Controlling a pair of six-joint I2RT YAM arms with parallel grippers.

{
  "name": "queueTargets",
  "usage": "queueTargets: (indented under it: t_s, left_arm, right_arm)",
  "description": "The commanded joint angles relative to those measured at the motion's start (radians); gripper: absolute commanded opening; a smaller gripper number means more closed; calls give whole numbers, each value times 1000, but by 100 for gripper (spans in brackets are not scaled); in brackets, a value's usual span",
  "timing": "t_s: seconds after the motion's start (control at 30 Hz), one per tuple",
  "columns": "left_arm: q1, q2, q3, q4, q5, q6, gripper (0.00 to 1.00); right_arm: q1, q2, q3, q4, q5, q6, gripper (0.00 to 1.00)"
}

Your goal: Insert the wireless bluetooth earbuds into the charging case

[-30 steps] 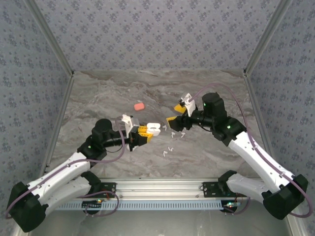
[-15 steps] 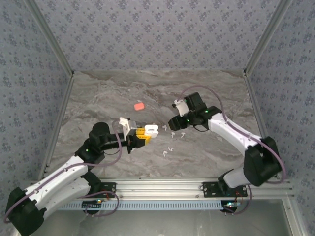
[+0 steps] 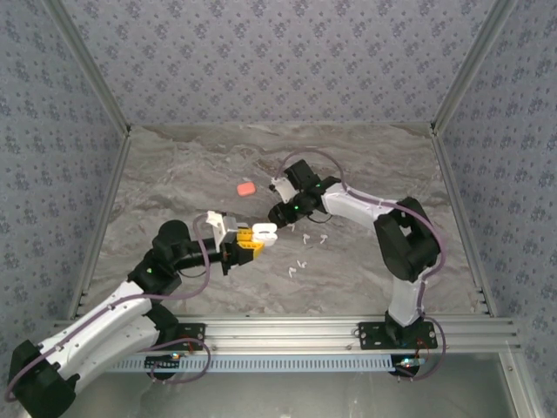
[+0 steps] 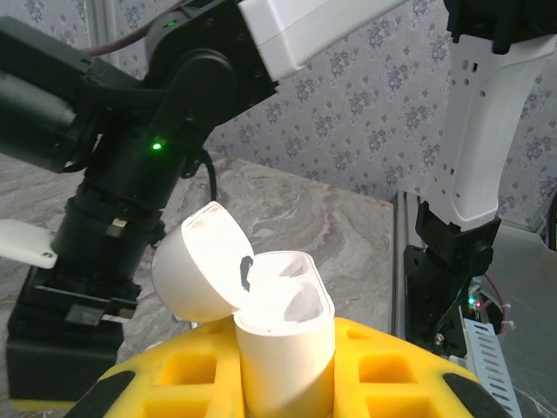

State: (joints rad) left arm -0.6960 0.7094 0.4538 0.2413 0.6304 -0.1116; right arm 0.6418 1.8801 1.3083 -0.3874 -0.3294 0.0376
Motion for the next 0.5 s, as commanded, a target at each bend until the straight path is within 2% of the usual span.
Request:
queueTargets:
  t_s: [0.0,0.27,0.47]
  left_arm:
    - [-6,-24,-4,-1,-13,25,0]
    - [-7,-39,-8,-9,-22,25,0]
    - [-6,-47,-14,-11,-32,26,0]
  right_arm:
    - [14,70,64,1,-19,-4,49]
    - [51,193,161,-34,-26,-21,45]
    - [59,215,152,-44,-28,-22,42]
